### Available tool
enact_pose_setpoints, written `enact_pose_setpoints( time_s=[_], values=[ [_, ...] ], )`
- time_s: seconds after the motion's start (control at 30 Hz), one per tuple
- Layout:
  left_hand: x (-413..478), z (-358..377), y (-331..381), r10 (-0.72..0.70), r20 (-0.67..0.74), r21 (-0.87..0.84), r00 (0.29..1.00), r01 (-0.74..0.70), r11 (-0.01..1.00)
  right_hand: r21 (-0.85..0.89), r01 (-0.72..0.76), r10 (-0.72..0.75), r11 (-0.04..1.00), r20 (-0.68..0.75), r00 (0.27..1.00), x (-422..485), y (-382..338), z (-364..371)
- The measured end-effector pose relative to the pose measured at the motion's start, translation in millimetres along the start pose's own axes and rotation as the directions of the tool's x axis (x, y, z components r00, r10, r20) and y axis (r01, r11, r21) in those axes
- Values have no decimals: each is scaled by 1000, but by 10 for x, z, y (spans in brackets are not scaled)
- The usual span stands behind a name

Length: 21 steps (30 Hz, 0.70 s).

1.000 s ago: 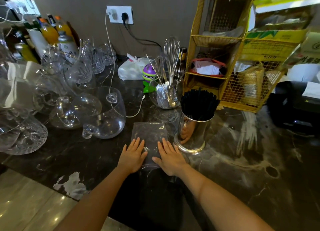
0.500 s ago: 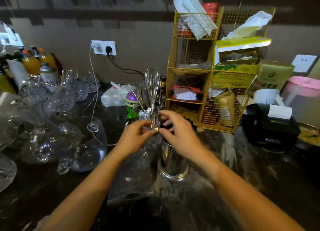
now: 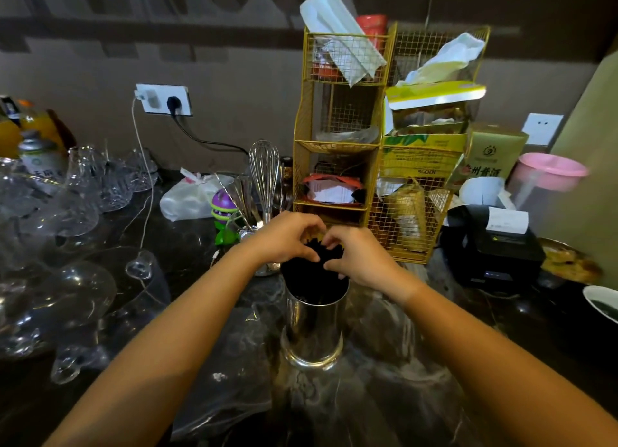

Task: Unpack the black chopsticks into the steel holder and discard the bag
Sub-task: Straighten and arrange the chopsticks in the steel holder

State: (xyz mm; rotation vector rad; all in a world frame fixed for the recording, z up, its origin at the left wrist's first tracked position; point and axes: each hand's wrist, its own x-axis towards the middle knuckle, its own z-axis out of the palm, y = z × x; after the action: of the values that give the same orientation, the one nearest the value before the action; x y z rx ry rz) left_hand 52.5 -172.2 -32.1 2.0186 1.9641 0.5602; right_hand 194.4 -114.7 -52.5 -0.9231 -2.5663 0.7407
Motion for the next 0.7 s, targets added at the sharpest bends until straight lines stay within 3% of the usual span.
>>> enact_pose_setpoints(
  time_s=[0.4, 0.7],
  values=[
    [23, 172, -82, -12, -73, -43, 997, 9, 999, -105, 37, -36, 994, 8, 999, 71, -29, 44],
    [3, 184, -53, -19, -72, -96, 997, 12, 995, -34, 5, -1, 999, 114, 993, 109, -15, 6]
  ],
)
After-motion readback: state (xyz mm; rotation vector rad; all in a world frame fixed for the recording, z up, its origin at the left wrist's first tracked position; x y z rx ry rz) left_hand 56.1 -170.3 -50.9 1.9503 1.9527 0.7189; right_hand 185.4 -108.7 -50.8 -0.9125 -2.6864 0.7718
